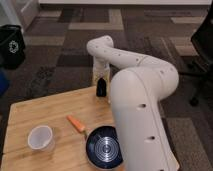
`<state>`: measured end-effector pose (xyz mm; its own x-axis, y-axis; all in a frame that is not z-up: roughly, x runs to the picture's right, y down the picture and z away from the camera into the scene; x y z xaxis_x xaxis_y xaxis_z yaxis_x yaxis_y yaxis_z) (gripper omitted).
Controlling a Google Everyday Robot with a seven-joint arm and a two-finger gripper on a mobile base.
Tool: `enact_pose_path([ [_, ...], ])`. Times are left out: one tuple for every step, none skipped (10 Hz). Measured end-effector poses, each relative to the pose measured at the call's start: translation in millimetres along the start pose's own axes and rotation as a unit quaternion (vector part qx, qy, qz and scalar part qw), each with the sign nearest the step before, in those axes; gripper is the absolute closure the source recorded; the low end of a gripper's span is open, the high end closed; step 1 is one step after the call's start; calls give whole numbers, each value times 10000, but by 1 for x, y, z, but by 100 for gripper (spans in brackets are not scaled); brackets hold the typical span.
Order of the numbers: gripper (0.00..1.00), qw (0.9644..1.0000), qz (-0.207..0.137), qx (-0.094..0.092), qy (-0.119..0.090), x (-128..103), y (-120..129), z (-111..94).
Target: Place the eraser on the white sponge
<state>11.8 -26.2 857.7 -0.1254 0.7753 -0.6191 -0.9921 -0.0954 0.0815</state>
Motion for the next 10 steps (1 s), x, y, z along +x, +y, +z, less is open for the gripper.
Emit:
enact_pose_path([
  [100, 9997, 260, -32, -25, 9, -12, 0],
  [100, 9989, 462, -54, -63, 16, -24, 1],
  [100, 9976, 684, -74, -112, 25, -39, 3],
  [100, 9965, 815, -93, -153, 31, -51, 6],
  [100, 9954, 939, -117, -171, 37, -62, 13],
  [100, 9948, 993, -127, -170, 40, -68, 17],
  [100, 9942, 1048, -133, -184, 42, -77, 21],
  [100, 9940, 1072, -137, -172, 42, -81, 26],
  [100, 9941, 1066, -139, -163, 42, -81, 27],
  [100, 9943, 1048, -143, -151, 41, -82, 29],
])
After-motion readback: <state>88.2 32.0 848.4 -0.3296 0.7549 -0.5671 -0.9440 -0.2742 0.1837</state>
